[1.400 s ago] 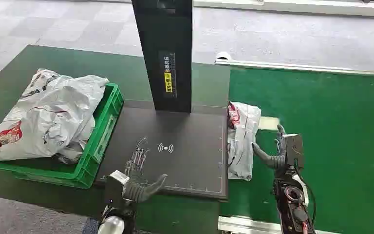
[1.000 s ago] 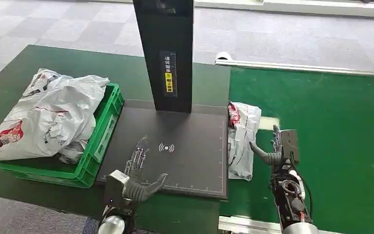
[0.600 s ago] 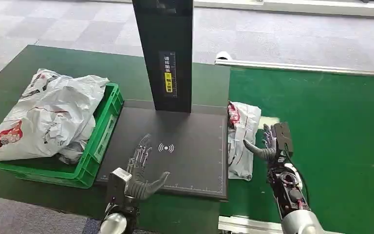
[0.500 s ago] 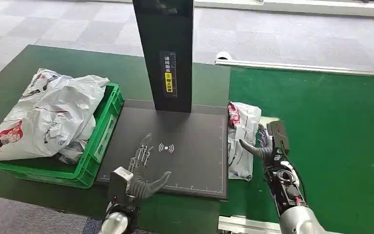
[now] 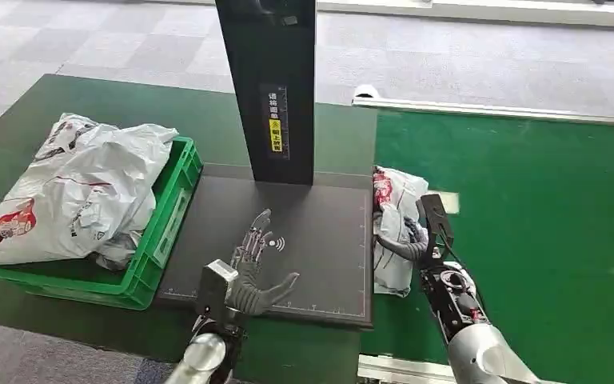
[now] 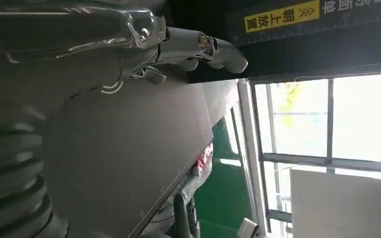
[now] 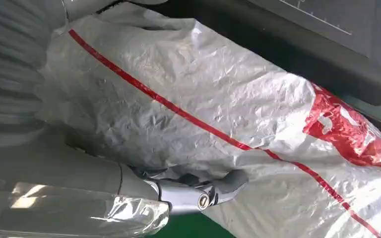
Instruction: Moved the parcel from conveyor to table for the left to box.
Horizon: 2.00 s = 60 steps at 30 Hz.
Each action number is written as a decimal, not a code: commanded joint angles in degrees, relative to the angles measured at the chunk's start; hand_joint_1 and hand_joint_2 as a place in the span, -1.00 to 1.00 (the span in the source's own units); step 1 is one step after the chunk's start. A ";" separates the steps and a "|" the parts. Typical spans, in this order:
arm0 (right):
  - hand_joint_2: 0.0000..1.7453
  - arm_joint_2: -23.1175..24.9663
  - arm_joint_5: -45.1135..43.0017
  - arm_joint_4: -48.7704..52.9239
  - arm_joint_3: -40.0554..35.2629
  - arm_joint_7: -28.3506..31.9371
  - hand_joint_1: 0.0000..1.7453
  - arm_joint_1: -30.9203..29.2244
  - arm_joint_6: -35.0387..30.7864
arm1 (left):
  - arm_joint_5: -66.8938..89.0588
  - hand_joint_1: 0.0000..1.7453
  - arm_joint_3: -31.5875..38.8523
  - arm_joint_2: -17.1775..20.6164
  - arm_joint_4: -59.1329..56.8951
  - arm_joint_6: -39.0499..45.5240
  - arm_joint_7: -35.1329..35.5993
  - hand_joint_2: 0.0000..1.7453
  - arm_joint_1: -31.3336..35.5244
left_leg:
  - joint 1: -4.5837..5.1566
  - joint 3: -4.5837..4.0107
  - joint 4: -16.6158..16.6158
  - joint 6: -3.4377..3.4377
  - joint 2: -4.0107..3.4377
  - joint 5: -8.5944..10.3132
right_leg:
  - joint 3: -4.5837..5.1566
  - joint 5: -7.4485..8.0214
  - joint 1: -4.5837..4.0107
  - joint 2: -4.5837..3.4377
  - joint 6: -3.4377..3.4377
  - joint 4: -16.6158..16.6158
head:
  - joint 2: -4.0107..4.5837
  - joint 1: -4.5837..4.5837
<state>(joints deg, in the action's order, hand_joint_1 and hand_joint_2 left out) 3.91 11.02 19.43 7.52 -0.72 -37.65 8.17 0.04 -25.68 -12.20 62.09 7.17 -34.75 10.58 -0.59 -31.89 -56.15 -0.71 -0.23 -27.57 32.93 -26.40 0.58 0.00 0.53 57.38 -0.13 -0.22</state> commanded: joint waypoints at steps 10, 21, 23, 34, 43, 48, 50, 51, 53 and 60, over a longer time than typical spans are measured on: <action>1.00 0.69 5.80 -6.37 -4.85 -7.63 -1.00 0.48 -5.68 | -1.43 -1.00 -3.32 1.21 -6.44 -0.07 0.24 1.00 3.15 | -0.02 0.23 0.07 0.00 0.07 0.02 | -0.25 -0.01 -0.02 0.08 -0.03 -0.09 | 0.00 0.00; 1.00 1.36 5.85 -5.22 -3.49 -6.08 1.00 2.13 -6.42 | -1.08 -1.00 -2.15 0.90 -5.26 0.66 0.68 1.00 1.80 | -0.03 0.41 0.11 0.00 0.02 0.01 | -0.43 0.00 -0.04 0.03 -0.02 -0.14 | 0.00 0.02; 1.00 1.52 4.71 -4.80 -2.36 -4.48 1.00 2.06 -5.67 | -0.88 -1.00 -1.86 0.93 -4.82 0.80 0.72 1.00 1.50 | -0.02 0.40 0.16 0.00 -0.03 0.02 | -0.40 0.02 -0.03 -0.01 -0.04 -0.16 | 0.00 0.02; 1.00 1.58 4.40 -4.59 -2.02 -3.70 1.00 2.08 -5.60 | -0.77 -1.00 -1.67 0.93 -4.57 0.92 0.74 1.00 1.33 | -0.04 0.20 0.08 0.00 0.00 -0.02 | -0.21 -0.03 -0.04 0.00 -0.03 -0.09 | 0.00 0.00; 1.00 1.58 4.40 -4.59 -2.02 -3.70 1.00 2.08 -5.60 | -0.77 -1.00 -1.67 0.93 -4.57 0.92 0.74 1.00 1.33 | -0.03 0.23 0.18 0.00 0.03 0.04 | -0.25 0.02 -0.04 0.02 -0.06 -0.18 | 0.00 0.00; 1.00 1.58 4.40 -4.59 -2.02 -3.70 1.00 2.08 -5.60 | -0.77 -1.00 -1.67 0.93 -4.57 0.92 0.74 1.00 1.33 | -0.03 0.17 0.06 -0.01 -0.01 -0.02 | -0.17 -0.02 -0.03 -0.02 -0.03 -0.07 | 0.00 -0.02; 1.00 1.63 3.71 -4.39 -1.35 -2.35 1.00 2.07 -5.27 | -0.64 -1.00 -1.47 0.89 -4.44 1.04 0.74 1.00 1.17 | -0.02 0.21 0.13 0.01 0.02 0.01 | -0.22 -0.01 -0.03 0.01 -0.04 -0.12 | 0.00 0.00; 1.00 1.70 3.02 -4.17 -0.72 -1.34 1.00 2.06 -5.00 | -0.55 -1.00 -1.31 0.89 -4.29 1.17 0.70 1.00 1.03 | -0.02 0.19 0.10 0.01 0.00 0.00 | -0.20 0.00 -0.03 0.00 -0.03 -0.10 | 0.00 0.00; 1.00 1.83 2.19 -3.66 0.04 0.80 1.00 1.90 -4.96 | -0.39 -1.00 -0.87 0.91 -3.83 1.41 0.66 1.00 0.63 | -0.02 0.18 0.07 0.00 -0.03 -0.02 | -0.18 -0.02 -0.02 -0.03 -0.02 -0.06 | 0.00 0.00; 1.00 3.29 -0.94 4.33 -0.03 13.00 1.00 0.04 -4.99 | 1.22 -1.00 2.40 1.33 0.98 2.86 1.31 1.00 -2.60 | 0.03 0.01 0.03 -0.01 -0.27 -0.04 | 0.08 0.02 0.02 -0.27 -0.04 0.04 | 0.00 0.00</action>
<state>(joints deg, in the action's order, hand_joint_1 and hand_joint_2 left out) 5.03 12.24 17.73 5.99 4.33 -35.07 2.93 0.13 -26.45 -12.33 60.09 9.27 -34.34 10.41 -0.60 -31.91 -56.14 -0.72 -0.24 -27.59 32.89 -26.42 0.57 -0.01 0.52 57.39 -0.13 -0.22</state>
